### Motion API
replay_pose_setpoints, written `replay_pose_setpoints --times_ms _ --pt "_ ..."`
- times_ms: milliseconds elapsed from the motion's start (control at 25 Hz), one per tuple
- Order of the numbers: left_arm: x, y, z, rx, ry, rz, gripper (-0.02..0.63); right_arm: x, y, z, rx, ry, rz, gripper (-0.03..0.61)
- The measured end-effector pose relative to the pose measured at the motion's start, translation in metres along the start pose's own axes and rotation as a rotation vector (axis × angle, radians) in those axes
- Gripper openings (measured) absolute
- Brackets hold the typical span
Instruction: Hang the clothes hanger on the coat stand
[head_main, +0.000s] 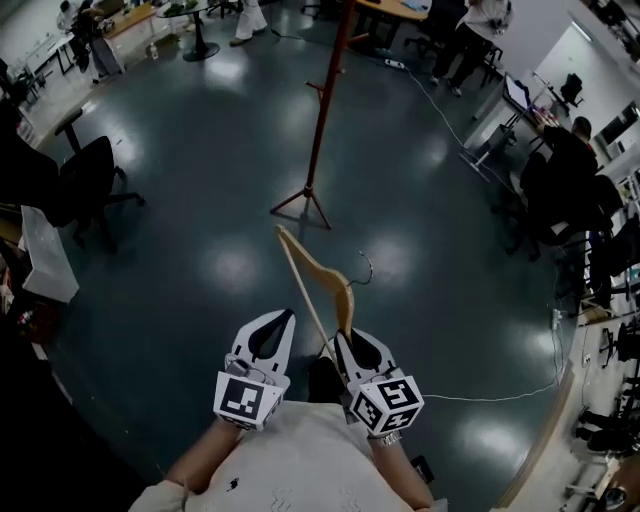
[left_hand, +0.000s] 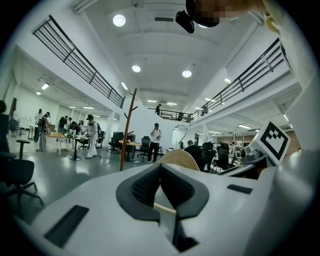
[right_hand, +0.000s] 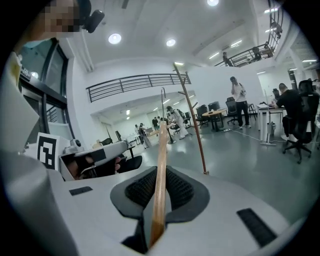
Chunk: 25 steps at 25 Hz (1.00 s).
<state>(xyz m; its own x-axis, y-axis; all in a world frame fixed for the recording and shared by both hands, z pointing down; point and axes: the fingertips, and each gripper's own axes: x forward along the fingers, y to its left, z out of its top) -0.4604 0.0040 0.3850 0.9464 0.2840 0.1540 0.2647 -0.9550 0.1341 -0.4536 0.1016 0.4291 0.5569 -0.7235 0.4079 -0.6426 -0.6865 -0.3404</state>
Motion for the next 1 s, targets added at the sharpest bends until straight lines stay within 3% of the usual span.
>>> replay_pose_setpoints --times_ms 320,520,760,1000 --pt "0.112 -0.012 0.039 -0.001 -0.092 0.127 0.012 0.038 -0.097 0.068 -0.103 0.039 0.169 0.067" --pt "0.169 -0.023 0.04 0.009 -0.058 0.129 0.012 0.065 -0.149 0.098 -0.149 0.07 0.225 0.067" --pt "0.257 0.009 0.055 -0.012 -0.081 0.146 0.012 0.126 -0.205 0.141 -0.171 0.108 0.255 0.067" --pt "0.346 0.068 0.084 -0.044 -0.122 0.178 0.012 0.197 -0.244 0.197 -0.151 0.154 0.281 0.067"
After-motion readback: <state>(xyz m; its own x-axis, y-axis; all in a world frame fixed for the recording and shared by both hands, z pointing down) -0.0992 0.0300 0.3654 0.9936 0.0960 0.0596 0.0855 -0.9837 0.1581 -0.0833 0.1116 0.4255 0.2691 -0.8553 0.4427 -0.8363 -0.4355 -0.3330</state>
